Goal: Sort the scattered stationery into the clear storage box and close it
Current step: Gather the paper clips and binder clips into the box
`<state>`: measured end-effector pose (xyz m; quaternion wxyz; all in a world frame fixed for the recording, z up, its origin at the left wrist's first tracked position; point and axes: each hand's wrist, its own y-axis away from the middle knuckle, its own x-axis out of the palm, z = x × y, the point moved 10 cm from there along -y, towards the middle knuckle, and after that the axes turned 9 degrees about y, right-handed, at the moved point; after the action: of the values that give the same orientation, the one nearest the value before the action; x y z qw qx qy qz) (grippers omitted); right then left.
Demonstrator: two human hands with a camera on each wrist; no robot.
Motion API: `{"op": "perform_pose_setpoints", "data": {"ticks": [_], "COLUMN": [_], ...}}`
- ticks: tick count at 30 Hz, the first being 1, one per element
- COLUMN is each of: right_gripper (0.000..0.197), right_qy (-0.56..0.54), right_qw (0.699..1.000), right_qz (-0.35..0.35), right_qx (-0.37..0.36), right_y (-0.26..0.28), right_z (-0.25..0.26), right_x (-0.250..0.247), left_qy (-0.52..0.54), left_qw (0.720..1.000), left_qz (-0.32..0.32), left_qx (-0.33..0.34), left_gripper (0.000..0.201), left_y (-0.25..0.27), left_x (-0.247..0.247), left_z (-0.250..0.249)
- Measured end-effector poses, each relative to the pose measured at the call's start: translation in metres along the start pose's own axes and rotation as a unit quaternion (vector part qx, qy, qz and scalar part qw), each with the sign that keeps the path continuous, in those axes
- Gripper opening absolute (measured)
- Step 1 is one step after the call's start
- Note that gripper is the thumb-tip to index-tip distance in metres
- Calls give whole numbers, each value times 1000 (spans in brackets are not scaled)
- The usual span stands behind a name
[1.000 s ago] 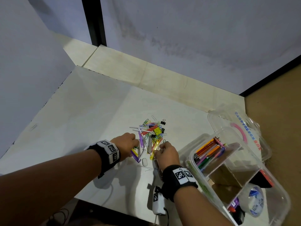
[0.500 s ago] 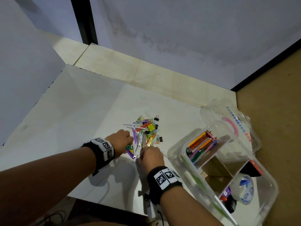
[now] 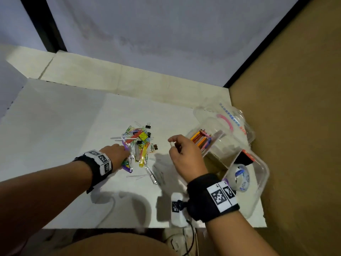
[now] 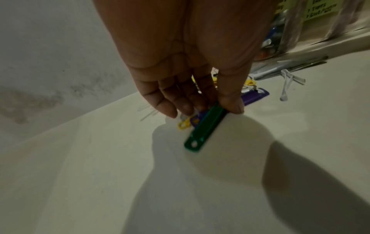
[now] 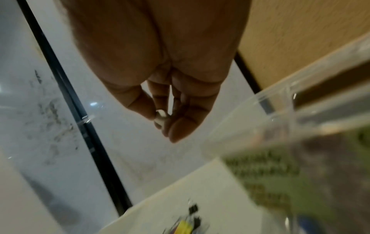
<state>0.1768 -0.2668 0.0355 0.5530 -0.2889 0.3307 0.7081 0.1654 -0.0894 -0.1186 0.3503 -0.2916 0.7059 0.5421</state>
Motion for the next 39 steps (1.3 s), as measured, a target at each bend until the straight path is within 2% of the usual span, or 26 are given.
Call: {"op": "perform_pose_setpoints", "data": {"ticks": [4, 10, 14, 19, 25, 27, 29, 32, 35, 37, 39], "right_gripper": [12, 15, 21, 28, 7, 16, 17, 10, 11, 10, 11], "right_qy": [80, 114, 148, 178, 215, 221, 202, 158, 147, 132, 140], "right_qw": [996, 971, 942, 934, 919, 913, 914, 938, 966, 984, 989], "right_qz": [-23, -43, 11, 19, 29, 39, 26, -55, -115, -76, 12], "right_qx": [25, 207, 300, 308, 329, 342, 352, 305, 176, 92, 34], "right_y": [15, 86, 122, 123, 110, 107, 105, 94, 74, 62, 51], "right_z": [-23, -125, -173, -177, -176, -181, -180, -154, -92, -52, -25], "right_x": [-46, -108, -116, -96, -79, -75, -77, -87, -81, -51, -3], "left_qy": [-36, -57, -77, -78, -77, -71, -64, -57, -37, -31, -22], "left_qw": [999, 998, 997, 997, 997, 997, 998, 998, 999, 999, 1000], "left_qz": [22, 18, 11, 15, 6, 5, 5, 6, 0, -7, -5], "left_qx": [-23, -21, -18, -17, -14, -15, -13, -16, -25, -25, -21], "left_gripper": [17, 13, 14, 16, 16, 17, 18, 18, 21, 31, 31], "left_y": [-5, -6, -5, -5, 4, 5, 5, 7, 8, 8, 8], "left_x": [-2, -7, -11, -7, -6, -4, -3, -2, -1, 1, 3], "left_z": [-4, -16, -20, -25, -36, -38, -37, -35, -29, -25, -21]}}
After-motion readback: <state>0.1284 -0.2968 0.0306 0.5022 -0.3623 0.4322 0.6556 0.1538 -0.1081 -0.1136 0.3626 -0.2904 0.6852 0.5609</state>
